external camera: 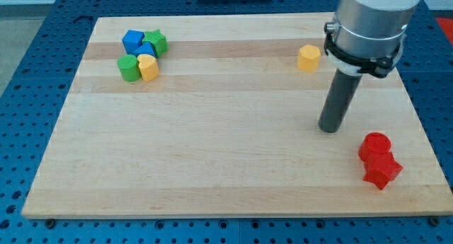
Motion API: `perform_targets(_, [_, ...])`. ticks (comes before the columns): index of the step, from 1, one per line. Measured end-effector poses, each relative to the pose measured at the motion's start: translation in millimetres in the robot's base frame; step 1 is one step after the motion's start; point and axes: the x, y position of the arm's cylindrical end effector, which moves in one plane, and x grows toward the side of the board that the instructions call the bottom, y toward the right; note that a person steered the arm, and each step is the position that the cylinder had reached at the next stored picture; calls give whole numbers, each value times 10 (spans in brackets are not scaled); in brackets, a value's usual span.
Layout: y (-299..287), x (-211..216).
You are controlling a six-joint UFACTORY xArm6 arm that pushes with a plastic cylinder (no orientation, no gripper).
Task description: Move your arm towards the blue cube
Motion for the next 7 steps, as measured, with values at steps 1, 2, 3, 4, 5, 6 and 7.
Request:
perform_targets(1, [-407, -178])
perform_targets(2, [-798, -356])
perform_targets(3, [-1111, -501])
perform_targets(4, [-1328, -674])
perform_targets(5, [-1354, -1122])
perform_targets(6, [-1424, -1489])
perform_targets(7, [-1525, -1629])
